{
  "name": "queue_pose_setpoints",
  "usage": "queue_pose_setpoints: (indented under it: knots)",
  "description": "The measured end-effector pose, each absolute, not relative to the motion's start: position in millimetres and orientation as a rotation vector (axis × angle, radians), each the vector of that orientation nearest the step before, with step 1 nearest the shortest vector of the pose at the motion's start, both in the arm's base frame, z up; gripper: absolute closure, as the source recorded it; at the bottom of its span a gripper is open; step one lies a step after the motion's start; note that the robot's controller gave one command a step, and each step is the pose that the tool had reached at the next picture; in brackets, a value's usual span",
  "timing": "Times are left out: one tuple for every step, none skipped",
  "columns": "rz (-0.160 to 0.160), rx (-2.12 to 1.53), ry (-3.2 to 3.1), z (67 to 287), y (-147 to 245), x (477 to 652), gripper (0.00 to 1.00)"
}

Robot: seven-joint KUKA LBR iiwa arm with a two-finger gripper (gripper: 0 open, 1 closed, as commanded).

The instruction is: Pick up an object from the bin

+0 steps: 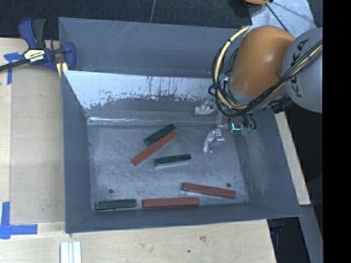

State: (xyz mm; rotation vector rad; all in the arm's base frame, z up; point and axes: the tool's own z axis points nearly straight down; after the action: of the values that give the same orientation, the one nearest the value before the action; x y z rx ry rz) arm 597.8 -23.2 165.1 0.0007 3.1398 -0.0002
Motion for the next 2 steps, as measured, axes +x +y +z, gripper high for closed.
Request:
queue_pose_setpoints:
  knots:
    - [0.000,0.000,3.138,166,-23,598.3,0.00]
    - [-0.001,0.016,3.136,91,47,604.2,0.00]
